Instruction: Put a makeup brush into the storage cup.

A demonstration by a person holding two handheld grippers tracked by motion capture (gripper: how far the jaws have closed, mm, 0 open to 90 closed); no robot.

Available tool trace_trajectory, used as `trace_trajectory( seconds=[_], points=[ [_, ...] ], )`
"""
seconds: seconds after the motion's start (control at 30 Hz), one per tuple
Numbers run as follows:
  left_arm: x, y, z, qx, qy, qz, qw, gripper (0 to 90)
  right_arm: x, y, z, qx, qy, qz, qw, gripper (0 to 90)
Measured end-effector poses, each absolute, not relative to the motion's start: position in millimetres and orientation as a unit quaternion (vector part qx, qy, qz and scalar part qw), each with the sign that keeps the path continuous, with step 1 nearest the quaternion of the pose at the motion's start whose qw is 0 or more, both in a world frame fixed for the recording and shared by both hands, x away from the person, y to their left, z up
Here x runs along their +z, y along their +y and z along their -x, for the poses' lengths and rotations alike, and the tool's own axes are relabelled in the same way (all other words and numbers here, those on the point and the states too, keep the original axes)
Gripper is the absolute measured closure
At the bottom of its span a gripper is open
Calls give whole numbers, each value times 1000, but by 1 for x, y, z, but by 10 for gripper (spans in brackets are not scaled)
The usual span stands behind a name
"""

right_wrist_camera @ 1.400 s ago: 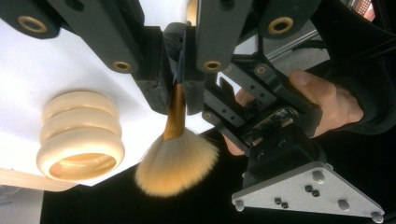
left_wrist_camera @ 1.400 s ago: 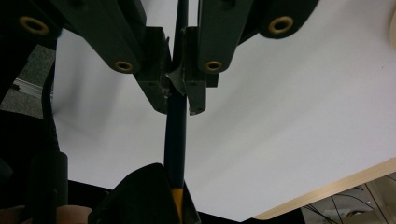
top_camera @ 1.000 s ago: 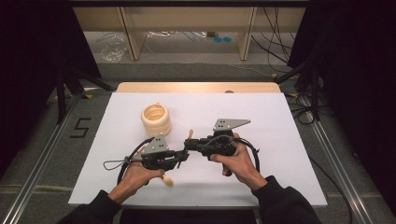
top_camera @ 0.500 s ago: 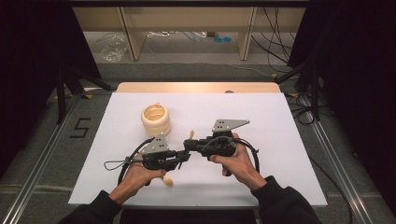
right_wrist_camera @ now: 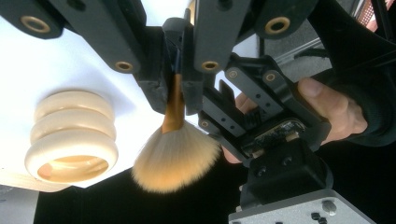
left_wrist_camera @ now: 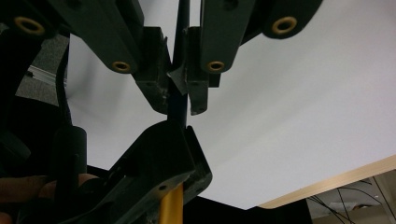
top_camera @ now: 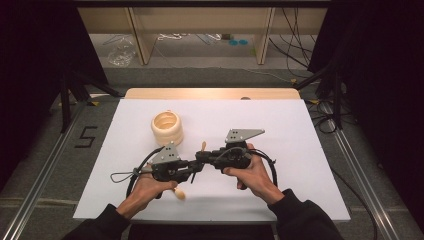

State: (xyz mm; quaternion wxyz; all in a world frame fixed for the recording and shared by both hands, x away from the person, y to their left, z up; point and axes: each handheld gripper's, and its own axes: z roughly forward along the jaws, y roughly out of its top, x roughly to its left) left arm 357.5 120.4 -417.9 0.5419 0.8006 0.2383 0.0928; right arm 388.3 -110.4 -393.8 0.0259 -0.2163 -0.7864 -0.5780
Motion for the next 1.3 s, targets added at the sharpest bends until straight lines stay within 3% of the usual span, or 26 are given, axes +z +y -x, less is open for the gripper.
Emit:
trace_trajectory(
  seconds=[0.17, 0.43, 0.6, 0.87, 1.3],
  points=[
    [-418, 121, -357, 96, 241, -800, 542, 826, -394, -110, -388, -579, -786, 217, 24, 835],
    [-420, 130, -363, 104, 269, -791, 539, 826, -390, -116, -388, -577, -783, 231, -9, 563],
    [-421, 137, -367, 108, 279, -790, 536, 827, -387, -123, -385, -556, -796, 234, -54, 452],
    [-421, 146, -370, 117, 295, -785, 533, 826, -388, -137, -384, -537, -796, 251, -122, 360],
    [-420, 162, -376, 130, 315, -776, 530, 826, -401, -169, -379, -521, -786, 300, -147, 255]
  ],
)
